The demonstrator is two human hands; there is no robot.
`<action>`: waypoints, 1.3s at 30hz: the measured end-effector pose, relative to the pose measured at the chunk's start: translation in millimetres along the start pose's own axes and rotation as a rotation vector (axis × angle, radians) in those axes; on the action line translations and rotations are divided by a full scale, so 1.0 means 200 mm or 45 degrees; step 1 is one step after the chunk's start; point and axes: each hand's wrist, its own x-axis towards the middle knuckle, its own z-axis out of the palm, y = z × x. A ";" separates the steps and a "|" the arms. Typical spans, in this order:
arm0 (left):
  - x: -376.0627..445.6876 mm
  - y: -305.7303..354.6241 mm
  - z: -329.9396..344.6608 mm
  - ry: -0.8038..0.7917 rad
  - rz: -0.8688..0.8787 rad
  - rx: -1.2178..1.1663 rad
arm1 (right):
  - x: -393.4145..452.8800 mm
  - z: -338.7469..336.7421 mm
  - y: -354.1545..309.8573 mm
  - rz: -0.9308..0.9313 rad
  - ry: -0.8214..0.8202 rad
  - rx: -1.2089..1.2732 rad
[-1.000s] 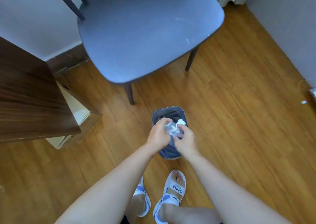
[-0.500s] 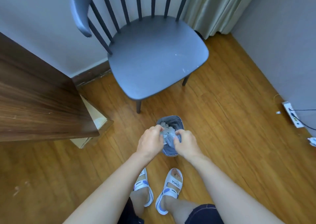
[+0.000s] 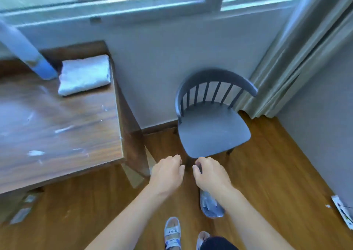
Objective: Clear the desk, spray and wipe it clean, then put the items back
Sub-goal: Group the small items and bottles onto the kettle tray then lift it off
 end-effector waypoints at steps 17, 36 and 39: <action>-0.63 -0.50 -0.67 0.648 -0.793 -0.508 | 0.00 -0.28 -1.00 -0.929 -0.161 -0.010; -1.11 -1.79 -1.12 0.921 -0.979 -0.716 | -0.07 0.28 -2.44 -1.194 -0.277 -0.015; -1.20 -2.01 -1.17 0.942 -1.001 -0.723 | -0.12 0.42 -2.67 -1.229 -0.308 0.013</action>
